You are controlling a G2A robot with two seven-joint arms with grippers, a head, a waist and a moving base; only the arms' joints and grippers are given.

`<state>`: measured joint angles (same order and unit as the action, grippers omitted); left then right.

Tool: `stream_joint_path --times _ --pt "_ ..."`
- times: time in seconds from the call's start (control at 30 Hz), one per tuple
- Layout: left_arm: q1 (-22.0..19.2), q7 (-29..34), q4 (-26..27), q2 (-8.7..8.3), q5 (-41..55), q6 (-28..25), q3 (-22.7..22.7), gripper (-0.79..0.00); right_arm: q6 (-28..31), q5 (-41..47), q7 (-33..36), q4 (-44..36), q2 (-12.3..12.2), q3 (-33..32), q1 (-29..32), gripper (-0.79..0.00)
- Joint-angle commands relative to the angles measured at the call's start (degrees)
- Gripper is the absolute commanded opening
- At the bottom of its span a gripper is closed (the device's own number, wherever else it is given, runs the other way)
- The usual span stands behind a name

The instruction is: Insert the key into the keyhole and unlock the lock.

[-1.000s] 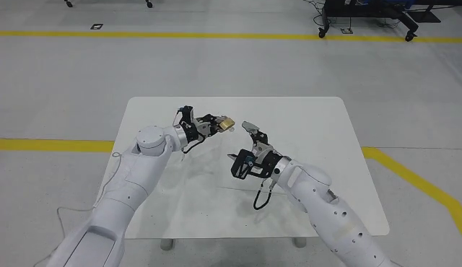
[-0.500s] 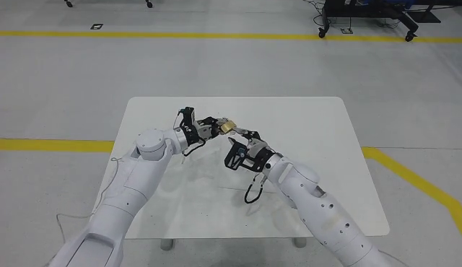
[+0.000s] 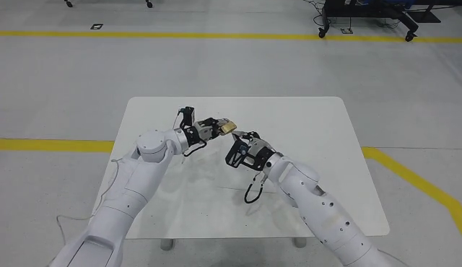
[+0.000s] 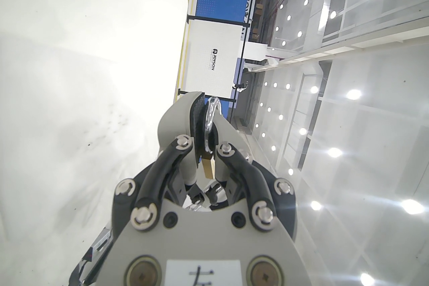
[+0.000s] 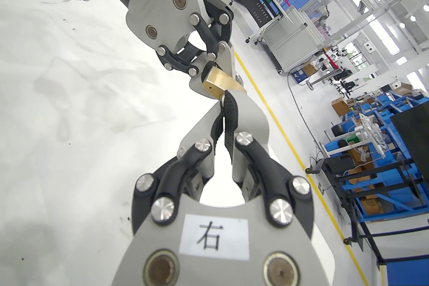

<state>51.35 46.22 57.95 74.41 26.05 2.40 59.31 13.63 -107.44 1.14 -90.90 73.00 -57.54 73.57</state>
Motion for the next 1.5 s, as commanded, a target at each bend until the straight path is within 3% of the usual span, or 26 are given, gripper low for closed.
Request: stream_joint_path --times 0.0,0.2,0.4,0.57,0.7,0.73,0.77,0.8,0.83,1.0,1.13,1.23,1.47 --pt "0.4 -0.9 0.8 -0.08 -1.3 -0.9 0.0 -0.785 0.5 2.2 -0.9 0.4 0.1 -0.3 0.0 -0.785" --pt "2.3 -2.5 4.3 -0.49 -4.5 -5.0 0.6 -0.785 4.8 14.3 -7.2 2.5 0.1 -3.6 0.5 -0.785" --pt "4.4 -3.4 7.2 -0.96 -6.5 -8.9 1.7 -0.785 15.4 25.2 -12.8 5.7 -0.6 -7.5 0.8 -0.785" --pt "5.7 -4.5 9.0 -1.22 -7.8 -10.7 2.5 -0.785 22.8 30.2 -15.4 8.6 -1.0 -8.9 0.0 -0.785" --pt "6.3 -4.5 9.9 -1.35 -8.1 -10.8 2.9 -0.785 24.7 28.7 -15.8 9.4 -1.3 -8.9 -0.7 -0.785" --pt "6.4 -4.5 10.0 -1.37 -8.1 -10.8 3.0 -0.785 24.8 28.0 -15.7 9.5 -1.4 -8.9 -0.8 -0.653" --pt "6.5 -4.5 10.2 -1.4 -8.3 -10.7 3.0 -0.785 24.6 27.1 -15.6 9.3 -1.5 -9.0 -0.8 -0.468" --pt "6.5 -4.5 10.2 -1.43 -8.4 -10.6 3.1 -0.785 24.5 26.3 -15.7 9.0 -1.5 -9.0 -0.8 -0.08" --pt "6.6 -4.5 10.3 -1.48 -8.3 -10.4 3.3 -0.785 24.1 25.2 -15.7 8.6 -1.7 -9.2 -0.6 0.0" --pt "6.9 -4.5 10.5 -1.79 -7.3 -8.6 4.9 -0.785 22.2 21.1 -17.8 5.5 -2.8 -12.5 2.2 0.0" --pt "6.8 -2.3 11.7 -2.32 -12.0 -7.2 4.7 -0.785 22.1 16.7 -21.8 0.3 -4.4 -19.2 7.1 0.0" --pt "6.2 0.7 13.0 -2.65 -18.4 -5.8 2.8 -0.785 20.9 13.7 -23.3 -3.8 -5.5 -24.3 11.4 0.0" --pt "5.6 2.7 15.6 -2.56 -33.8 -3.5 -4.3 -0.785 20.9 13.7 -23.3 -3.8 -5.5 -24.3 11.4 0.0"
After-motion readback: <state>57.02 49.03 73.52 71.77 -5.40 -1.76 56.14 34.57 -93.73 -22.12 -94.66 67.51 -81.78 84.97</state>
